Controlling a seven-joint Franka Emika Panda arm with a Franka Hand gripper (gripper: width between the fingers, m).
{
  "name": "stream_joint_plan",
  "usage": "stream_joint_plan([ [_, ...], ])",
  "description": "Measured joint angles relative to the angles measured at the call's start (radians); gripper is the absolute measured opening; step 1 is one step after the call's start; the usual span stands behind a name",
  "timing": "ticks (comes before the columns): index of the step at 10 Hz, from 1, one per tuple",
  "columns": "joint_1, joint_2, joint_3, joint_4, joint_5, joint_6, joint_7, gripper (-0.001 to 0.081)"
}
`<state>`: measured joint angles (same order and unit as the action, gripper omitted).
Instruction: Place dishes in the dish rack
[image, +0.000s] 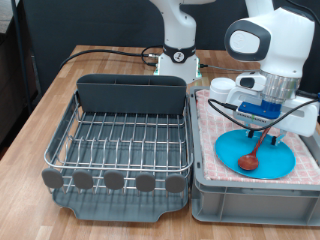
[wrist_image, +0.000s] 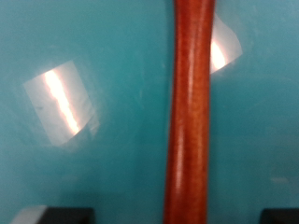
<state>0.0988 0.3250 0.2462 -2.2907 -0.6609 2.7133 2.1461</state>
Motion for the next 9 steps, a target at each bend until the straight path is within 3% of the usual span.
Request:
stream_joint_plan([
  [1, 0.0, 0.002, -0.001, -0.001, -0.008, 0.004, 0.01, 0.0384],
  [2, 0.0, 0.004, -0.002, -0.003, -0.015, 0.011, 0.022, 0.0222],
  [3, 0.0, 0.004, -0.001, -0.004, -0.015, 0.012, 0.023, 0.0222],
  [4, -0.001, 0.004, 0.003, -0.004, -0.005, 0.012, 0.022, 0.009],
  [6, -0.008, -0.018, 0.024, -0.004, 0.039, -0.005, -0.004, 0.0091],
  [9, -0.011, -0.114, 0.056, -0.005, 0.133, -0.103, -0.067, 0.0091],
])
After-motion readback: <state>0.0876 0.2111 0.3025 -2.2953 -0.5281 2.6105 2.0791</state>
